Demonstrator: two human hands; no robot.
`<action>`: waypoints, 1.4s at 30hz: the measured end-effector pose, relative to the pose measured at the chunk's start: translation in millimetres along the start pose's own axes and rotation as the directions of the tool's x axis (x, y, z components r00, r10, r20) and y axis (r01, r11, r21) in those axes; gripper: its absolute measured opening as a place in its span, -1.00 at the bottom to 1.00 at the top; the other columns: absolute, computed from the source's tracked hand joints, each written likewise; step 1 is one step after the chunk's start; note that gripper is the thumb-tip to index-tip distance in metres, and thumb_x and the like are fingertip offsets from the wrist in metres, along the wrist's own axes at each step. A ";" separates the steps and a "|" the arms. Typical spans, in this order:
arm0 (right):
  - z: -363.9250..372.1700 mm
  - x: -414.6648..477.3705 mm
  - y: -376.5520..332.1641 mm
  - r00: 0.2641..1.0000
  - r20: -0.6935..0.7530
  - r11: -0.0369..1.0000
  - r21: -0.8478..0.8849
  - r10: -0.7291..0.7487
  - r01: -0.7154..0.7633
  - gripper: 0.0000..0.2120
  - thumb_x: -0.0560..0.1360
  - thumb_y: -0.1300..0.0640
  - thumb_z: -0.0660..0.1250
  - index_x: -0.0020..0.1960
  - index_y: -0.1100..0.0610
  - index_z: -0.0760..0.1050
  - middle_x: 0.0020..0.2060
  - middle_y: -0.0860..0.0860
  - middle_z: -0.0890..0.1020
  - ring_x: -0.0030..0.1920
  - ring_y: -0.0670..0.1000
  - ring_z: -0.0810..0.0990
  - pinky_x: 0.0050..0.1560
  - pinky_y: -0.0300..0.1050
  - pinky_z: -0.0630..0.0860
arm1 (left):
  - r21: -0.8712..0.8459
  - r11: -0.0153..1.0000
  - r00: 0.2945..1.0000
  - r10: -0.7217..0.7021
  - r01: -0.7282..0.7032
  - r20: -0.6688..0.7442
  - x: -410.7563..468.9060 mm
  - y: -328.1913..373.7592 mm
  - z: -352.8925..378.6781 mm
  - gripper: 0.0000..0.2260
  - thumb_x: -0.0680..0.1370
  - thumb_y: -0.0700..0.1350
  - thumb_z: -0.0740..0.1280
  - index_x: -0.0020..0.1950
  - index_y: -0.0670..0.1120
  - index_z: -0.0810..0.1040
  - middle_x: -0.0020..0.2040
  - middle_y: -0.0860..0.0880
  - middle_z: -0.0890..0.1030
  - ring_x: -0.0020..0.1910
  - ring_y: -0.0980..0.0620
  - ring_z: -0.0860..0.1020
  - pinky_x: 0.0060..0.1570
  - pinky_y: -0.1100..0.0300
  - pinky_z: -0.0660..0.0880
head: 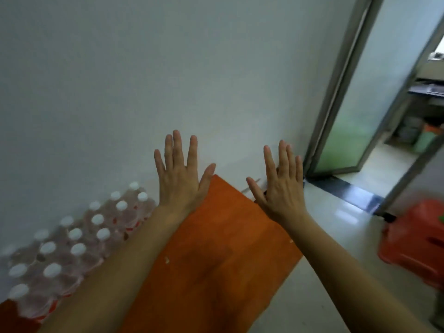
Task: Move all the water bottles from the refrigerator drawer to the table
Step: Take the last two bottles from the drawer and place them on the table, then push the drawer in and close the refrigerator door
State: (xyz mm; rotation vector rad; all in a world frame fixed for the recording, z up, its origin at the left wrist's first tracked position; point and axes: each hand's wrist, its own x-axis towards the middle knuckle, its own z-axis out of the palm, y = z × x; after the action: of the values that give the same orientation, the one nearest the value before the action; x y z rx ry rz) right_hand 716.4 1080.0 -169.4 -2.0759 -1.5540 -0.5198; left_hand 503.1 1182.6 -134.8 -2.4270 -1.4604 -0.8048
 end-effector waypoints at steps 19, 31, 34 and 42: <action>-369.9 -421.2 402.1 0.664 -0.418 0.529 -0.402 0.620 -0.747 -0.15 0.55 -0.35 0.06 0.64 0.09 -0.14 0.59 0.25 -0.20 0.60 0.24 -0.20 0.54 0.31 -0.07 | -0.575 0.477 0.633 0.769 -0.665 -0.094 -224.5 625.2 -51.9 -0.26 0.58 0.38 -0.11 0.61 0.02 -0.26 0.59 -0.13 -0.32 0.58 -0.15 -0.28 0.49 -0.32 -0.11; -456.8 -549.7 587.5 0.443 -0.449 0.188 -0.506 0.776 -0.842 -0.20 0.55 -0.31 0.07 0.64 0.09 -0.03 0.60 0.25 -0.14 0.60 0.25 -0.15 0.52 0.35 -0.06 | -0.703 0.234 0.370 0.928 -0.671 -0.044 -300.9 916.8 -14.5 -0.25 0.53 0.43 -0.21 0.57 0.07 -0.37 0.52 -0.12 -0.49 0.53 -0.15 -0.42 0.48 -0.32 -0.19; -493.1 -580.0 625.0 0.390 -0.496 0.110 -0.502 0.776 -0.858 -0.23 0.56 -0.30 0.04 0.63 0.10 0.02 0.60 0.25 -0.12 0.60 0.24 -0.13 0.54 0.32 -0.06 | -0.735 0.137 0.277 0.958 -0.665 -0.073 -319.5 990.4 -20.7 -0.27 0.56 0.41 -0.18 0.57 0.08 -0.39 0.52 -0.10 -0.50 0.51 -0.12 -0.45 0.48 -0.29 -0.23; -528.6 -680.4 713.9 0.191 -0.513 -0.020 -0.376 0.837 -0.926 -0.24 0.57 -0.31 -0.01 0.60 0.15 0.10 0.58 0.27 0.02 0.59 0.27 -0.02 0.53 0.31 0.03 | -0.766 0.088 0.088 0.995 -0.637 0.041 -397.8 1122.8 -15.6 -0.29 0.56 0.38 -0.19 0.57 0.07 -0.37 0.53 -0.11 -0.47 0.51 -0.13 -0.45 0.49 -0.27 -0.25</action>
State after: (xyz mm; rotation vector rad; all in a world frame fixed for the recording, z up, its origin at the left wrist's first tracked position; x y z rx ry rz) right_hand 1207.2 77.2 -243.1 -2.8714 0.4916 -0.6508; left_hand 1321.6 320.9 -217.6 -3.3827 0.7586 -0.0905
